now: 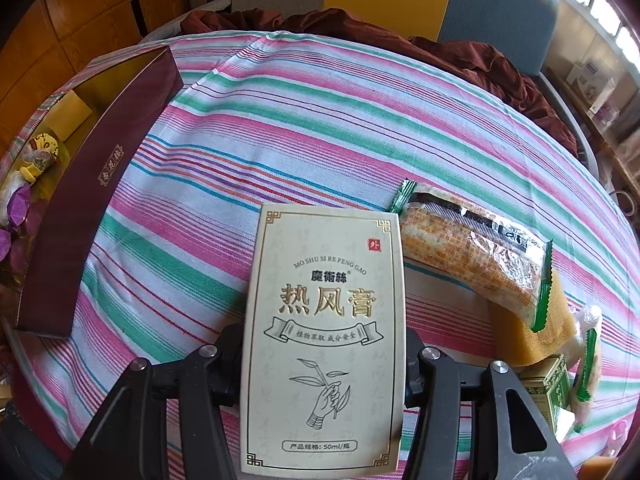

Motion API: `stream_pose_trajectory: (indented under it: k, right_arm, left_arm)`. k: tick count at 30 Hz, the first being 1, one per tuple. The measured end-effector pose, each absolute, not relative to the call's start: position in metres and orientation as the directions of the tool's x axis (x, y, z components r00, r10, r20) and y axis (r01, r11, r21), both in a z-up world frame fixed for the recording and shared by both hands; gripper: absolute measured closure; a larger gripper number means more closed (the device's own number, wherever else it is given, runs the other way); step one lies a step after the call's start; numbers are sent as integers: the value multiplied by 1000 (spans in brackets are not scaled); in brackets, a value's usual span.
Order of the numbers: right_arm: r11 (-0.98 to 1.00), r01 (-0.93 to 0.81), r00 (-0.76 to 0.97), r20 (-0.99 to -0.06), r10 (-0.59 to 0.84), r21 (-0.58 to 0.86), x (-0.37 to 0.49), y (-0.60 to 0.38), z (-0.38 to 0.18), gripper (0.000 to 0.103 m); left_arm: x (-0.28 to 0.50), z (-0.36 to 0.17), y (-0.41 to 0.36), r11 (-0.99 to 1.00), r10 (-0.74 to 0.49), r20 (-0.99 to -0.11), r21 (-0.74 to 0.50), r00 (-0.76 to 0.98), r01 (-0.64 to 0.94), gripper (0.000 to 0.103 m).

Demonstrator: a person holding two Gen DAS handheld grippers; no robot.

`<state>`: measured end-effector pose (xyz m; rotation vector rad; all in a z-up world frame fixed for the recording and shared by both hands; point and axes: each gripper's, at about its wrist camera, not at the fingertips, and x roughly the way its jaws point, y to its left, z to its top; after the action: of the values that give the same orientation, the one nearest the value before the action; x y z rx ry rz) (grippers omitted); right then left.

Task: Organize objects
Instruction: 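Carry the white medicine box into the gold tray and open the right tool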

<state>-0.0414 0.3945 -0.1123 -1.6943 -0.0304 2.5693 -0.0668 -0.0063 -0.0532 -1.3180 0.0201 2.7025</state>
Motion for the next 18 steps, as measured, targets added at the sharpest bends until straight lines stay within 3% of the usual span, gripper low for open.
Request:
stream_pose_trajectory:
  k: [18]
  right_arm:
    - [-992,-125,-392,-919,44,5,-47,389,-98,51]
  left_arm:
    - [-39,-33,-2,-988,132,-713,-37,-688,-152,62]
